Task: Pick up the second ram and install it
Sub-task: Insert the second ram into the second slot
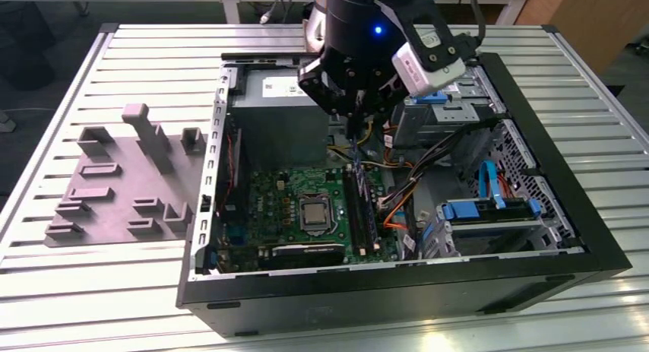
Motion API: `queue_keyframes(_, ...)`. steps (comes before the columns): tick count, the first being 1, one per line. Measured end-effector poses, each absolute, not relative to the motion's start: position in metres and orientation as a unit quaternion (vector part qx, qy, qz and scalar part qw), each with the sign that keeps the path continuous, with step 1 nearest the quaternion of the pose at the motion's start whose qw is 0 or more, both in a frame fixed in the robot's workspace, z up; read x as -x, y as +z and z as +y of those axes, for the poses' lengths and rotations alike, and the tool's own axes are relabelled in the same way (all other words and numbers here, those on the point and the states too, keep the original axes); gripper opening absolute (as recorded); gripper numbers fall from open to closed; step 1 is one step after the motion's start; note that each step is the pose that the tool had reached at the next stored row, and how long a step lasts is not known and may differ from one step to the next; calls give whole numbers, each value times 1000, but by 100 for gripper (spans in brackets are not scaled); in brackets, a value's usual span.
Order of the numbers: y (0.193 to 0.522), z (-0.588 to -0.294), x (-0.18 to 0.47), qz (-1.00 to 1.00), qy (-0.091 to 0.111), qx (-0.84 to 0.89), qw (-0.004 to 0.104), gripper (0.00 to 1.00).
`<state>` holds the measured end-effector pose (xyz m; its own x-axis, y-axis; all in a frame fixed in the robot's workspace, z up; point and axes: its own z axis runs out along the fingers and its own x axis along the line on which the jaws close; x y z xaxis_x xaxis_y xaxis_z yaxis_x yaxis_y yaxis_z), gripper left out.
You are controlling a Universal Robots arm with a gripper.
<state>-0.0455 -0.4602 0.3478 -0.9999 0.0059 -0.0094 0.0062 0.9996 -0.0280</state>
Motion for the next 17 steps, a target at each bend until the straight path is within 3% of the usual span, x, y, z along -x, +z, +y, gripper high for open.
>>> queue_keyframes(17, 338, -460, 42, 1000, -14, -2, 2, 14)
